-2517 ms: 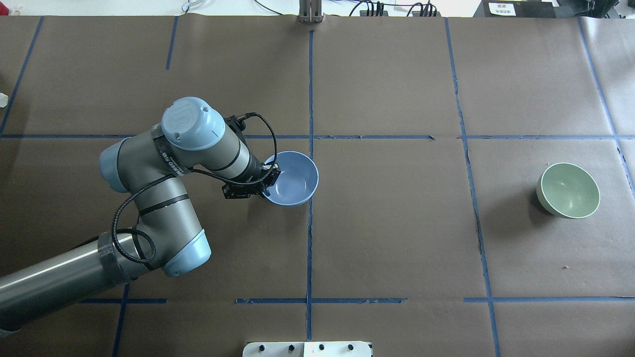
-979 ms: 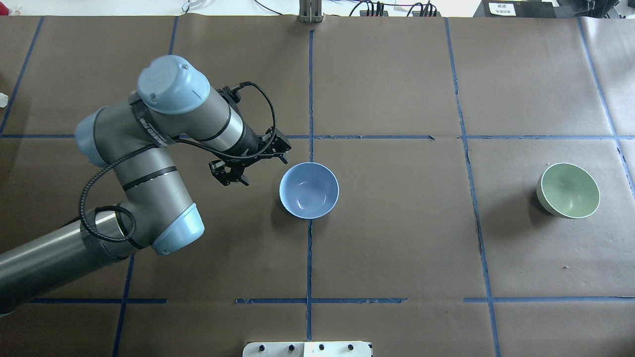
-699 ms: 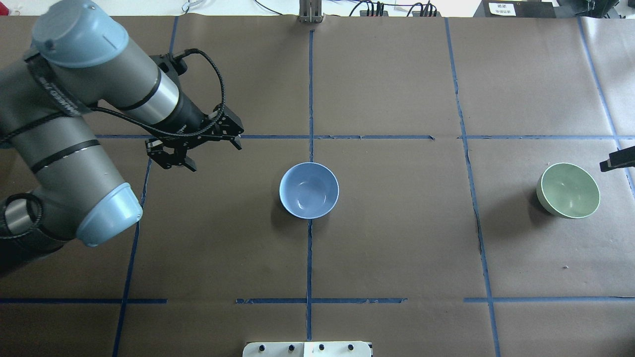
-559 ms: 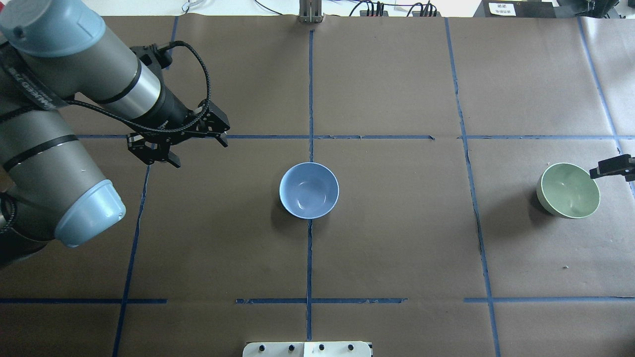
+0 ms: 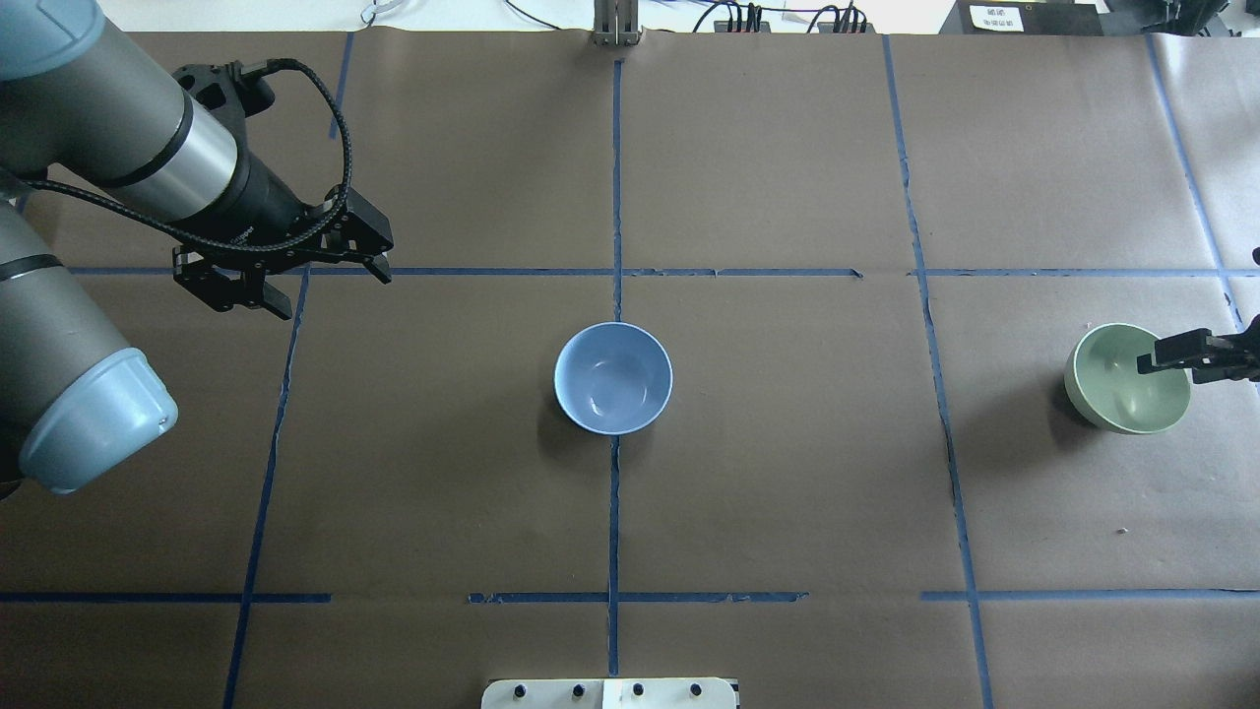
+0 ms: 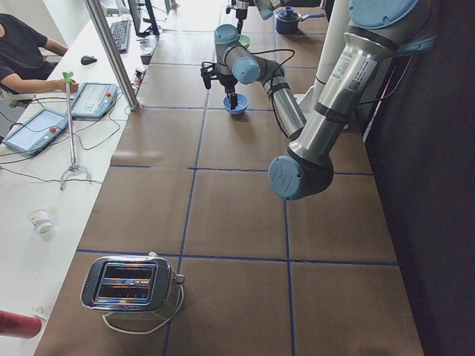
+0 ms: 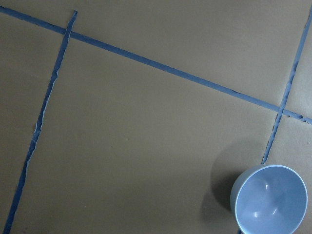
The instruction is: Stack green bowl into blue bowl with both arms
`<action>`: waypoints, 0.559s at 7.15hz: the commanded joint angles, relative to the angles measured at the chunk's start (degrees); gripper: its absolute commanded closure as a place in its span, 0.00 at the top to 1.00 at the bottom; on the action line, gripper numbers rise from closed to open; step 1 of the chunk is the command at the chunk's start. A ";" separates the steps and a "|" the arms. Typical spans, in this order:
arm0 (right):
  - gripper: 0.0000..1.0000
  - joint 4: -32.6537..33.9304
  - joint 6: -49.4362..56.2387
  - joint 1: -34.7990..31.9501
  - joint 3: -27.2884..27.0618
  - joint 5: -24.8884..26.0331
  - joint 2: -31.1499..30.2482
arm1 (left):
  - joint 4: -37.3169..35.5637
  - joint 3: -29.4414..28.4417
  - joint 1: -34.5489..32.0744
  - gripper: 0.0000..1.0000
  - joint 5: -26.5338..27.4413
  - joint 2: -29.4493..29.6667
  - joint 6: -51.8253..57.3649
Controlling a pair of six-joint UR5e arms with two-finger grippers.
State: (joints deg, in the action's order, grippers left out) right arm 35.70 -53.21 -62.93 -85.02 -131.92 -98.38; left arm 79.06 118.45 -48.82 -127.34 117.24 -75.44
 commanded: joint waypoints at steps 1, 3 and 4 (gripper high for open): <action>0.00 -0.19 -0.67 0.00 -0.93 -0.79 -0.32 | -0.05 0.11 -0.31 1.00 0.07 -0.08 0.11; 0.00 -0.28 -1.19 -1.31 -4.35 -6.47 -0.76 | -0.05 -0.06 -0.40 1.00 0.51 -0.17 0.11; 0.00 -0.28 -1.37 -2.97 -5.67 -8.60 -0.50 | -0.05 -0.24 -0.49 1.00 0.60 -0.26 0.29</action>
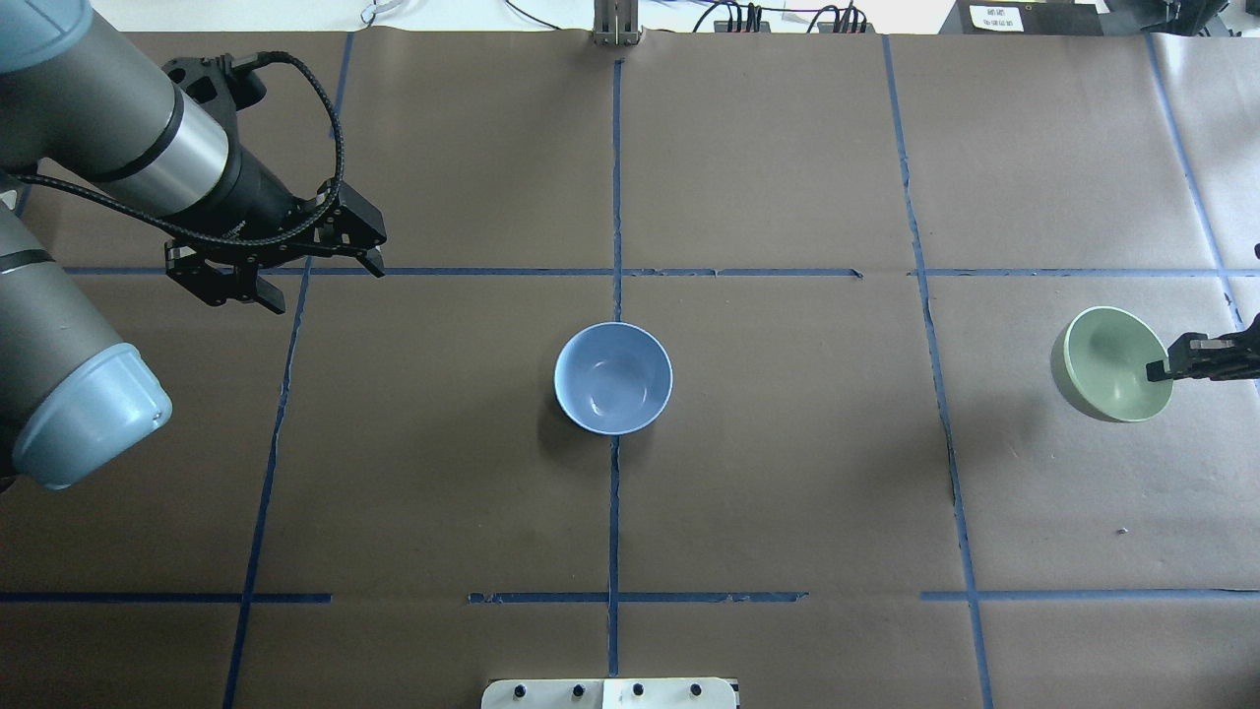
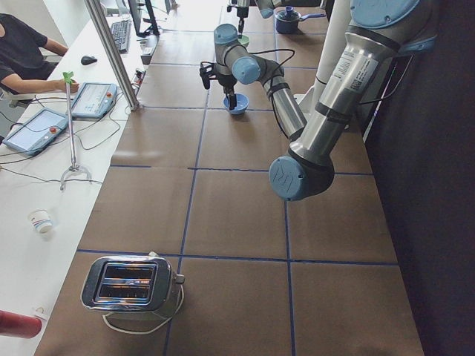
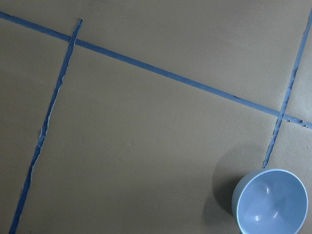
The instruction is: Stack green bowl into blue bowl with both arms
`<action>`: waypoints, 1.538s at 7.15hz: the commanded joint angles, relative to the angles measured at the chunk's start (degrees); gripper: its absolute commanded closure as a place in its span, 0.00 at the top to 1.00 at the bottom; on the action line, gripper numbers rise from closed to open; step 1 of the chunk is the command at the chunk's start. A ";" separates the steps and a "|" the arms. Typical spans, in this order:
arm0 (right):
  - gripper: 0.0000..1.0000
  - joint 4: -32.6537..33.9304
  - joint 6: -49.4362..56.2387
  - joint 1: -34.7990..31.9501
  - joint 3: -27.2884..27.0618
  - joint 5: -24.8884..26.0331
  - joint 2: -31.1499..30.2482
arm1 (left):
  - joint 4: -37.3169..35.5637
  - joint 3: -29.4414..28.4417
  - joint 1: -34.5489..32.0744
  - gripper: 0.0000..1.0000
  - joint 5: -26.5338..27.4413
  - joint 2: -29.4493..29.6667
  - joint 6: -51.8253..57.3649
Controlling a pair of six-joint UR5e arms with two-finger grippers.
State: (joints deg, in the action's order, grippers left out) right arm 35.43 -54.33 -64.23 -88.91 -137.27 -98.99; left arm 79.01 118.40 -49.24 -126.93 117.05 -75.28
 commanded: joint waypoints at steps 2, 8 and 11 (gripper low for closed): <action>0.00 0.69 -15.36 -1.68 -8.01 -3.70 6.57 | 0.52 0.51 -0.33 1.00 0.54 -2.96 0.92; 0.00 22.31 -26.24 27.70 -12.34 23.57 35.43 | 0.79 2.45 -9.73 1.00 0.45 -19.22 32.10; 0.00 22.49 -27.24 35.04 -11.38 31.97 36.59 | 0.88 1.75 -12.36 1.00 0.37 -22.56 39.74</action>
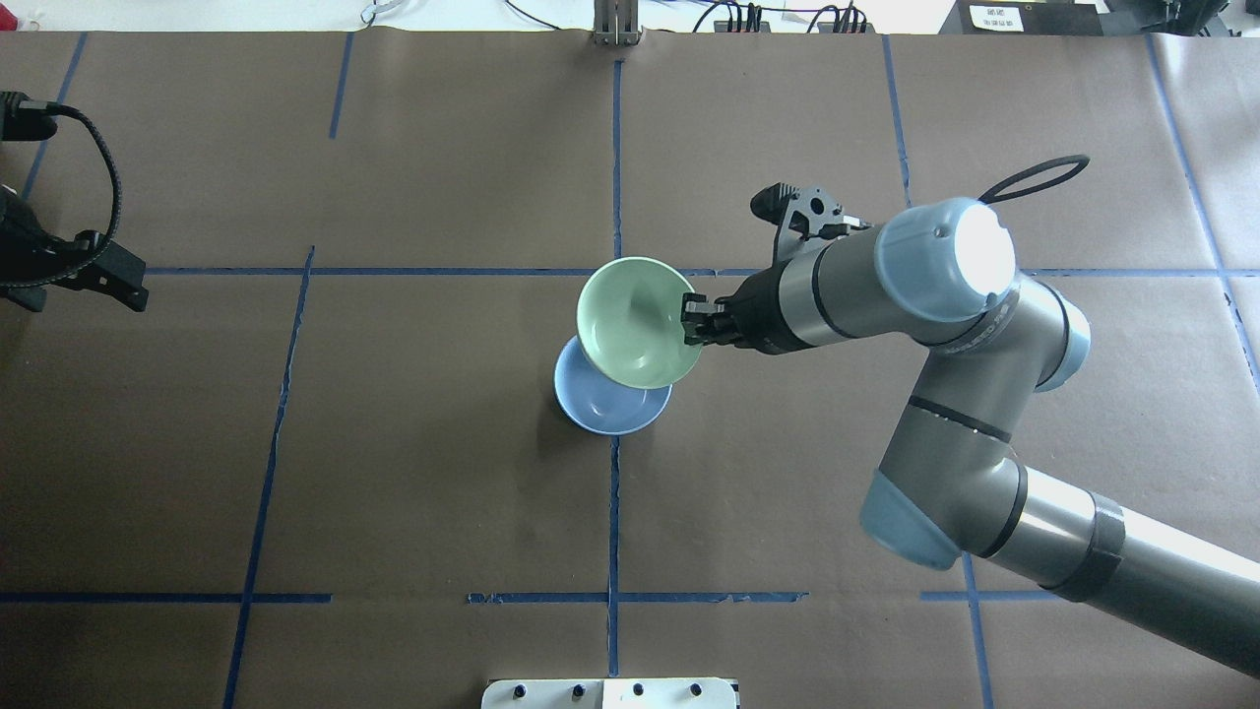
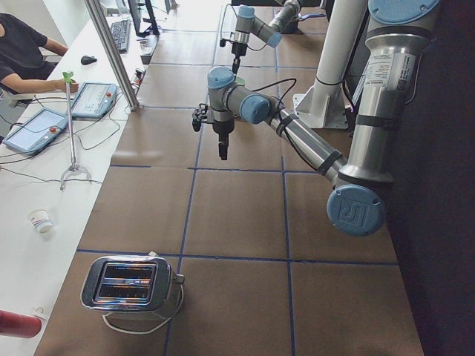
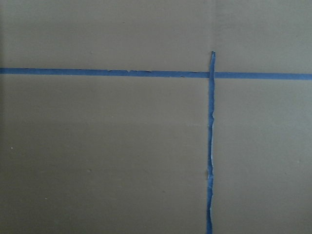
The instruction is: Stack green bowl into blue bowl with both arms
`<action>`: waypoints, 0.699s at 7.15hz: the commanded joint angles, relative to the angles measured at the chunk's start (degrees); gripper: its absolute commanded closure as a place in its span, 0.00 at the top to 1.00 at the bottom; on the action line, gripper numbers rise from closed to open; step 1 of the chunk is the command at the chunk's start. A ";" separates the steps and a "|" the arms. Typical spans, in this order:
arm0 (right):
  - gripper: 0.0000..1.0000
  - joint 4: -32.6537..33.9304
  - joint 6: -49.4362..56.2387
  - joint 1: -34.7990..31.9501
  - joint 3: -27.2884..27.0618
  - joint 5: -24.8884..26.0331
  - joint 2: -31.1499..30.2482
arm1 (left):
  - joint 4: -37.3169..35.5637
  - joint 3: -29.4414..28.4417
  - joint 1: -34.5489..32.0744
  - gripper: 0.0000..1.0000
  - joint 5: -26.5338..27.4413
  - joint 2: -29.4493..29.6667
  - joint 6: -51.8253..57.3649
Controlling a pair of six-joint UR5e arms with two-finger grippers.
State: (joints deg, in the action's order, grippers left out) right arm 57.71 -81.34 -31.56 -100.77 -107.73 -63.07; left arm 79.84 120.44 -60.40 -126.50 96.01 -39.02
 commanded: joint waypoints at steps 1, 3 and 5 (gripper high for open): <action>0.00 0.21 -0.13 3.08 1.53 3.48 0.93 | 0.05 -0.38 -1.74 1.00 -0.15 -2.31 4.64; 0.00 0.30 -0.13 3.70 1.63 4.45 1.02 | 0.22 -1.70 -1.74 1.00 -0.15 -2.32 4.74; 0.01 0.21 -0.13 3.70 1.97 4.63 1.19 | 0.22 -1.79 -1.74 1.00 -0.15 -2.32 4.74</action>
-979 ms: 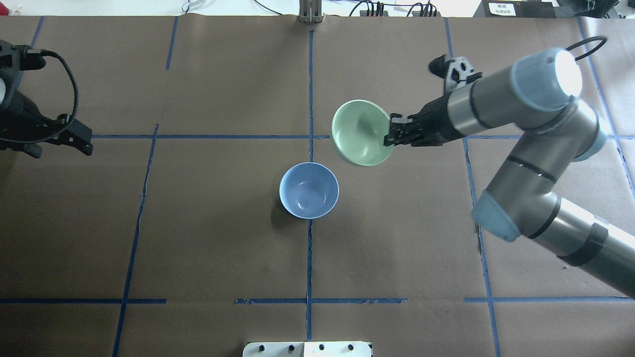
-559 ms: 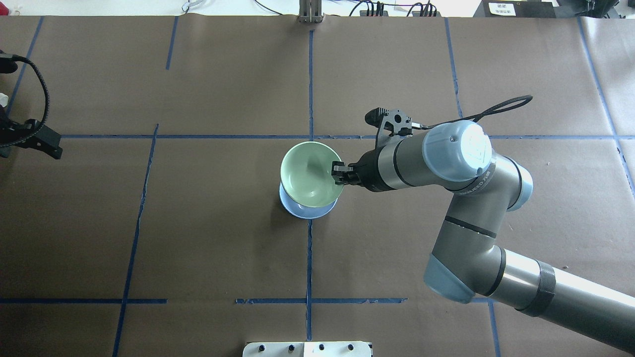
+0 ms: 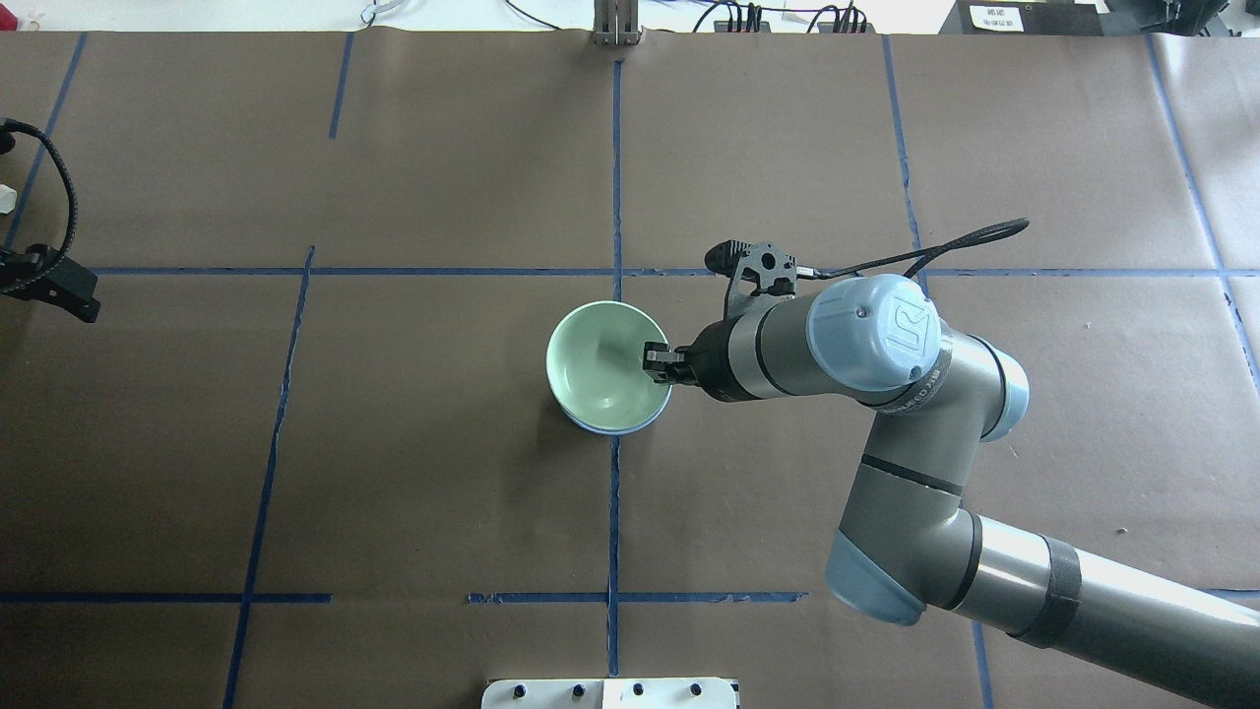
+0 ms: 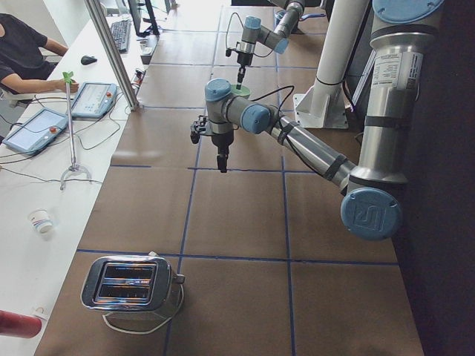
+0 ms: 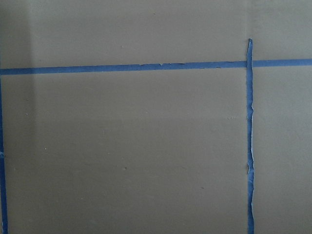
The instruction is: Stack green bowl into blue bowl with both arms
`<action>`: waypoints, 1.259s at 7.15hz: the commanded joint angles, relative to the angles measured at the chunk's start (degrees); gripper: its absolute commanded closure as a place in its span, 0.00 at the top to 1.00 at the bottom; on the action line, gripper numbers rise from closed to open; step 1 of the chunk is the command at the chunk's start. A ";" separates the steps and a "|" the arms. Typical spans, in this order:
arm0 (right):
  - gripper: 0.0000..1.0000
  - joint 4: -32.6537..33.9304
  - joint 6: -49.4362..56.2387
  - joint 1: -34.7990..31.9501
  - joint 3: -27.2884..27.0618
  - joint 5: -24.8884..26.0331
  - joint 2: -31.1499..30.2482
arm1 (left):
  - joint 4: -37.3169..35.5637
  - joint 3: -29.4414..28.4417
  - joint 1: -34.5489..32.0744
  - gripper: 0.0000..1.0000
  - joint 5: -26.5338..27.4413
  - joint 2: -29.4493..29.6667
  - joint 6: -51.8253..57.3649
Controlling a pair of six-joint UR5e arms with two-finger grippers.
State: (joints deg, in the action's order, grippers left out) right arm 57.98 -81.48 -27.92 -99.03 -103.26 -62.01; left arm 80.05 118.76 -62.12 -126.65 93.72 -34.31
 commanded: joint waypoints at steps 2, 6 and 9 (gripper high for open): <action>0.01 -0.06 0.01 0.06 0.68 1.13 0.75 | 1.33 -1.33 -0.11 1.00 0.09 -0.03 0.12; 1.00 1.87 -1.13 -0.73 0.86 1.40 1.54 | 4.86 -3.89 -0.20 1.00 0.00 -0.03 0.03; 1.00 3.36 -1.05 -2.92 0.33 0.35 1.54 | 4.86 -4.33 -0.11 1.00 -0.09 -0.03 -0.31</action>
State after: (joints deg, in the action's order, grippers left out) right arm 60.39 -82.56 -29.83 -98.43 -102.37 -60.47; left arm 84.89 114.74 -62.26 -126.71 93.65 -34.42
